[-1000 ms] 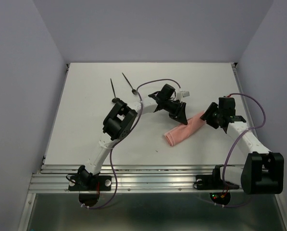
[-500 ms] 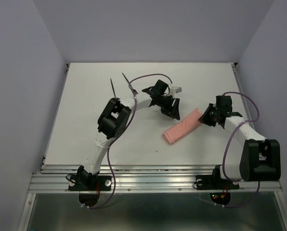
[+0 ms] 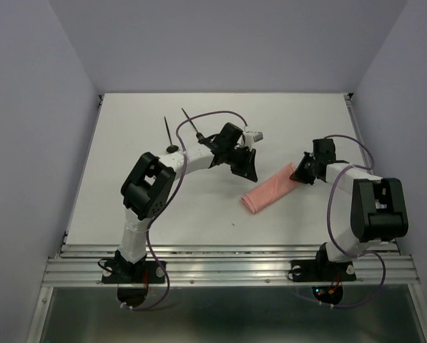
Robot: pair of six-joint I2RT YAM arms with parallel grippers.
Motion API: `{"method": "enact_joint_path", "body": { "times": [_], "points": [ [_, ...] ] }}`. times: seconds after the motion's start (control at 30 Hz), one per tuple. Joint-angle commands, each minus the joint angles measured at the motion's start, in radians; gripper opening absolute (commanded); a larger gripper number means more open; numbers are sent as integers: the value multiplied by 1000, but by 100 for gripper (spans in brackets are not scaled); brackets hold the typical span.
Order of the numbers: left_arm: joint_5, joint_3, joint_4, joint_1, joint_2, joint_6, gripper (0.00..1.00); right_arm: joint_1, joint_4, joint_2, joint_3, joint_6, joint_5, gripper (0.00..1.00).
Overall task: Fold the napkin into a case and place the utensils inside
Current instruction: Smooth out the smaller rectangle-folded napkin at the center of the board.
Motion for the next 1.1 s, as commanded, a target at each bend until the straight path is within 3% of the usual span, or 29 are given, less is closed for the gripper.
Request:
{"method": "enact_joint_path", "body": {
  "times": [0.0,0.17,0.57,0.83,1.07],
  "points": [
    [-14,-71,54,-23,-80,-29,0,7,52,45,45,5,44,13],
    [-19,-148,98,-32,-86,-47,0,16,55,-13,45,5,24,12],
    [-112,-146,95,-34,19,-67,0,59,34,-133,-63,36,-3,13],
    [-132,-180,97,-37,32,-73,0,96,116,-24,-96,62,3,13],
    [-180,-176,88,-37,9,-83,0,96,133,111,30,25,138,13]
  ]
}}
